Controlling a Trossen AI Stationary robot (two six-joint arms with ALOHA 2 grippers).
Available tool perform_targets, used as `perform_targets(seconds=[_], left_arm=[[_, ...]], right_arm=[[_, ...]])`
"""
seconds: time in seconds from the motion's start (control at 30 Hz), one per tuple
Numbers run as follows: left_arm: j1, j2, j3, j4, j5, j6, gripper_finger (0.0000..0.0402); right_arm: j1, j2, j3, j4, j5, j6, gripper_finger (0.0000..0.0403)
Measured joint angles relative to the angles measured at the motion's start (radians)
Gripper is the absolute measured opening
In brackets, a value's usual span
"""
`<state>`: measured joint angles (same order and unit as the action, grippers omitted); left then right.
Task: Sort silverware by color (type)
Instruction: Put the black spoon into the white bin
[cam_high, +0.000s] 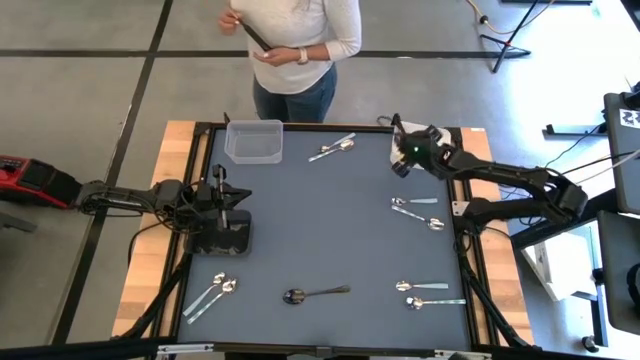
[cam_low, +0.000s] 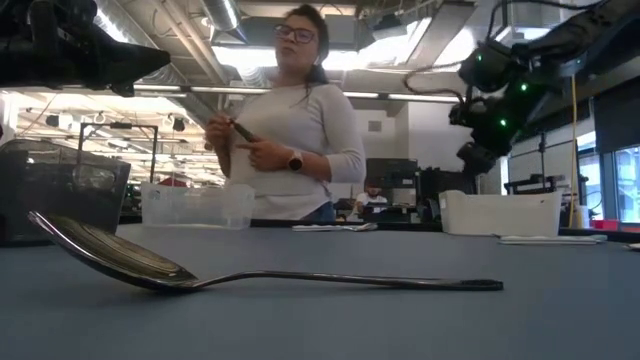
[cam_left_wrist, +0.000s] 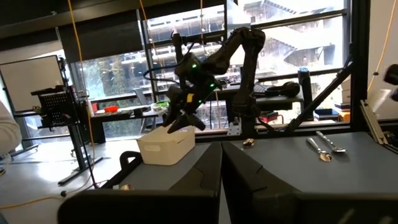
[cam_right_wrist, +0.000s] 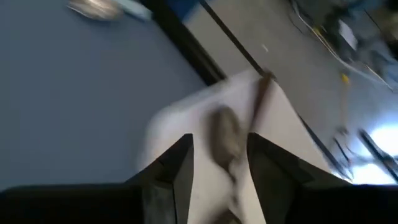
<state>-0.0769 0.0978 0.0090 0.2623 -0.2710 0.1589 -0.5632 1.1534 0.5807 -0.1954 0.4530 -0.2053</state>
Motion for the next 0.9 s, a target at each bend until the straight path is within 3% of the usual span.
perform_targets(seconds=[0.13,0.33,0.53,0.9], left_arm=[[0.0,0.0,0.0,0.0,0.0,0.0,0.0005],[0.0,0.0,0.0,0.0,0.0,-0.001,0.0005],[0.0,0.0,0.0,0.0,0.0,-0.002,0.0005],[0.0,0.0,0.0,0.0,0.002,0.0,0.0005]], right_arm=[[0.142,0.0,0.014,0.018,-0.014,0.039,0.0139],[0.34,0.001,0.018,0.114,-0.15,0.136,0.0138],[0.496,0.039,0.018,0.262,-0.212,0.212,0.0138],[0.705,0.298,0.018,0.588,-0.279,0.227,0.0138]])
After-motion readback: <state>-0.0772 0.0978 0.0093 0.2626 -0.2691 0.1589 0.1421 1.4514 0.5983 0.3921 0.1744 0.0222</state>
